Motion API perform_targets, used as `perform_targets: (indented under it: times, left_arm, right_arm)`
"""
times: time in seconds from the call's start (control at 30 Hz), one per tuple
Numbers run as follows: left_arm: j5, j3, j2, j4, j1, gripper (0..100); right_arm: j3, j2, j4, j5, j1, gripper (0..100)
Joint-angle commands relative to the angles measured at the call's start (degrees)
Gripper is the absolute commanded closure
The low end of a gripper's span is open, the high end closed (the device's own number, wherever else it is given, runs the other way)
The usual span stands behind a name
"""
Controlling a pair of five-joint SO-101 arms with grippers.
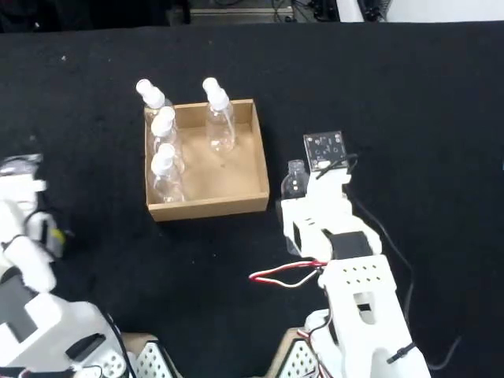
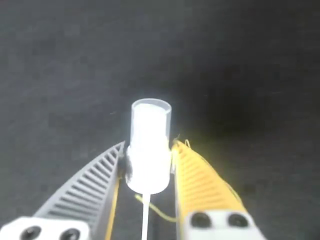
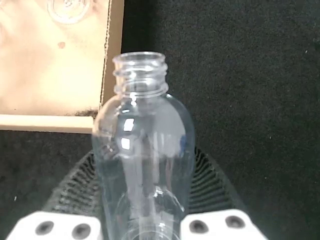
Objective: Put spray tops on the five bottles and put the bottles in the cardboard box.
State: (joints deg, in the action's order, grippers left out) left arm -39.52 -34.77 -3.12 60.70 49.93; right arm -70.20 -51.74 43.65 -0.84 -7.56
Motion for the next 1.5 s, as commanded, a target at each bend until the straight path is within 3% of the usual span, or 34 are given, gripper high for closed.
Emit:
perform_targets:
  times: [0.0,0.1,0.23,0.4,0.67,0.83,1.07,1.27,1.47]
  left_arm:
    - [-1.32,5.67,-2.46,-0.7,8.57,89]
    - [-1.85,6.73,-2.46,-0.53,10.42,88]
    - [-8.62,6.2,-2.37,-0.26,10.51,81]
    - [-12.22,6.02,-2.37,-0.7,10.33,80]
    - [-12.04,6.29,1.23,-1.14,10.07,80]
    - [-9.23,6.81,7.65,-5.71,10.07,80]
    - [-8.97,12.26,6.15,5.19,9.63,80]
    - [-7.38,12.62,2.99,7.91,6.81,98]
    - [-5.8,12.7,2.64,8.26,5.85,97]
  right_arm:
    - [0.4,-2.07,-1.41,-0.09,0.88,98.8]
    - [0.4,-2.07,-1.41,-0.09,0.88,98.8]
    - [0.4,-2.07,-1.41,-0.09,0.88,98.8]
    - [0.4,-2.07,-1.41,-0.09,0.88,98.8]
    - [0.4,-2.07,-1.41,-0.09,0.88,98.8]
    - [0.31,-2.07,-1.41,-0.09,0.88,98.8]
    - [0.31,-2.07,-1.41,-0.09,0.88,98.8]
    - [0.4,-2.07,-1.41,-0.09,0.88,98.8]
    - [0.4,-2.07,-1.41,-0.09,0.88,98.8]
